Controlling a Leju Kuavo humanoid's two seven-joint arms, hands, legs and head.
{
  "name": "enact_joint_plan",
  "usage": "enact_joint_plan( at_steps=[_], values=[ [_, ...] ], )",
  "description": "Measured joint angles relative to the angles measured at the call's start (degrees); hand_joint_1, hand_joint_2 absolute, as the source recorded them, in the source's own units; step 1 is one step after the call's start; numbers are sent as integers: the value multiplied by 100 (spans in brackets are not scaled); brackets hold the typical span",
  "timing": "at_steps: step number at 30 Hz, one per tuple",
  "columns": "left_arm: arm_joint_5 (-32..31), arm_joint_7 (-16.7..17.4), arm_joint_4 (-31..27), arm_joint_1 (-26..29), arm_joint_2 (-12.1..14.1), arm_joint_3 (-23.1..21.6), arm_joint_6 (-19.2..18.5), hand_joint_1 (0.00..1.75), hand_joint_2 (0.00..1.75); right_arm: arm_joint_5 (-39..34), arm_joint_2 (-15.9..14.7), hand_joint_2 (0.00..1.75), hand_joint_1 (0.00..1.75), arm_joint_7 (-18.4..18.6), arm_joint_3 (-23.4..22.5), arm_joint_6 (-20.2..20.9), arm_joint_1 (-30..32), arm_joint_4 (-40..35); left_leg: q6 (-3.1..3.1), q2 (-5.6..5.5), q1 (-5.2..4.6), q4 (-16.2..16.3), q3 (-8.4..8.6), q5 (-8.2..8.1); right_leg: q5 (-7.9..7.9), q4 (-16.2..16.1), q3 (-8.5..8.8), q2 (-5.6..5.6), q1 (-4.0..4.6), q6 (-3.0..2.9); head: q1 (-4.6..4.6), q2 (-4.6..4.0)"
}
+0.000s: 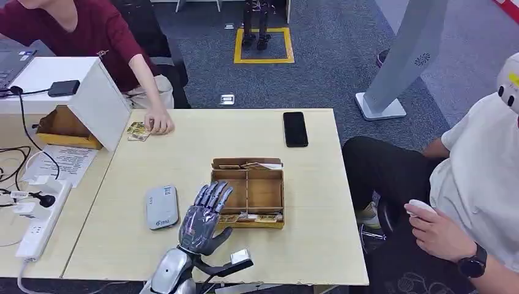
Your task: Pass the card to the sensor for recognition and then transmit it.
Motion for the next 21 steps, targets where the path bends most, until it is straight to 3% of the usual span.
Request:
enact_joint_plan(
  at_steps=[10,21],
  values=[
    [666,-181,157,-5,37,-41,-116,0,175,2,0,175,0,-4,-57,0,1,0,0,0,0,0,-1,0,0,0,-1,0,0,0,0,0],
    [782,-197,164,7,111,-153,-203,0,175,2,0,175,0,-7,-114,0,1,0,0,0,0,0,-1,0,0,0,0,0,0,0,0,0]
  ],
)
